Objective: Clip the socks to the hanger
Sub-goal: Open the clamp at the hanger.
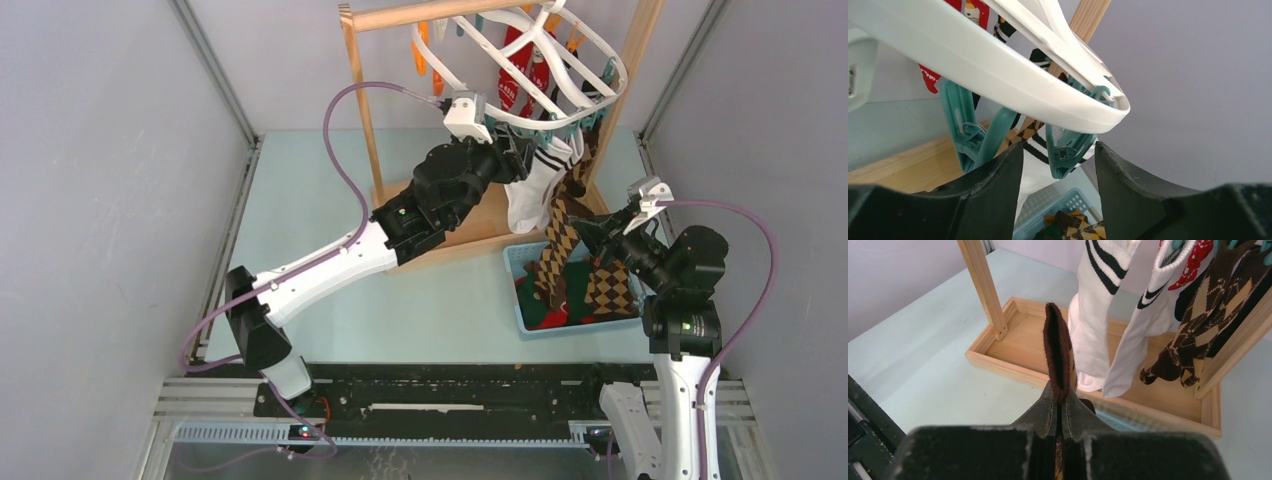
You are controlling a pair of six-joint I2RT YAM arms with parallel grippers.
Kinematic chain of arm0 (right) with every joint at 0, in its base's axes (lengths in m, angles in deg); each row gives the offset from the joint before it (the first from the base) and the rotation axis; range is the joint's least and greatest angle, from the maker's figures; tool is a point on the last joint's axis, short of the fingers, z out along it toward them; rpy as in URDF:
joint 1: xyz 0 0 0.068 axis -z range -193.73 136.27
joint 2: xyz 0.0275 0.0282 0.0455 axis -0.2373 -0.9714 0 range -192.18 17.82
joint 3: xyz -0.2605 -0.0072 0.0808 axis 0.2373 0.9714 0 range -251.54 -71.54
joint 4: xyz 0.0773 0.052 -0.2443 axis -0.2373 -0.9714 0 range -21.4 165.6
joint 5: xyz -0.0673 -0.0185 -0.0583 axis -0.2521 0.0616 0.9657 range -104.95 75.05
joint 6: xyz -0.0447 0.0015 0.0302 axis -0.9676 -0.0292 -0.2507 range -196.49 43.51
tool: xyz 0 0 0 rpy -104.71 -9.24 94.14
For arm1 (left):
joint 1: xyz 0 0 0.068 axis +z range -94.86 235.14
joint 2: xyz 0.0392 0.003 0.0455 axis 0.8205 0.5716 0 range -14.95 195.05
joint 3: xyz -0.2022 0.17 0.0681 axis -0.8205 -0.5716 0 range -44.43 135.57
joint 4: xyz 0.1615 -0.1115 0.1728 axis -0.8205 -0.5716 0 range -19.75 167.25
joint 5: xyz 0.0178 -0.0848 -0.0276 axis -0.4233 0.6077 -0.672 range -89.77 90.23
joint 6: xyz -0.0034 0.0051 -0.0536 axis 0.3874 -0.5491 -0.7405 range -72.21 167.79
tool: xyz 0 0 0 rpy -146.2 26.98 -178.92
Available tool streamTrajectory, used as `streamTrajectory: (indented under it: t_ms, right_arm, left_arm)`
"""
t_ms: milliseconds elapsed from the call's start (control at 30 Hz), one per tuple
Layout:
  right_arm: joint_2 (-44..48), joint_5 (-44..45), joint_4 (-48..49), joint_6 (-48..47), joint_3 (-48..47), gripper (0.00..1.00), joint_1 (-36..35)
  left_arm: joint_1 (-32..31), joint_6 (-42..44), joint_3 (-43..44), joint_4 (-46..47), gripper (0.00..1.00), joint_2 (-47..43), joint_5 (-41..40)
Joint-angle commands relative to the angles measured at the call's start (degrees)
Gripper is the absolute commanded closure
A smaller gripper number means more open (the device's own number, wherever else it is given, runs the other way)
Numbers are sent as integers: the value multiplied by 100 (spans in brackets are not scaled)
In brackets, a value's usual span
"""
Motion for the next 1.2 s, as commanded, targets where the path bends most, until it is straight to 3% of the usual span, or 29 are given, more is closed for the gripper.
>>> streamTrajectory:
  t_ms: [0,733,1000,1167]
  right_arm:
    - [29,-17,241,35,0,100,-3]
    - [27,-8,247,26,2,100,-4]
    - [30,-25,225,0,-2,100,-4]
    - [30,-49,208,-18,-2,100,-13]
  left_arm:
    - [47,67,228,267,41,-19,73]
    - [117,268,849,191,52,367,97]
    - [117,278,947,138,66,374,52]
    - [116,216,1084,-52,81,383,10]
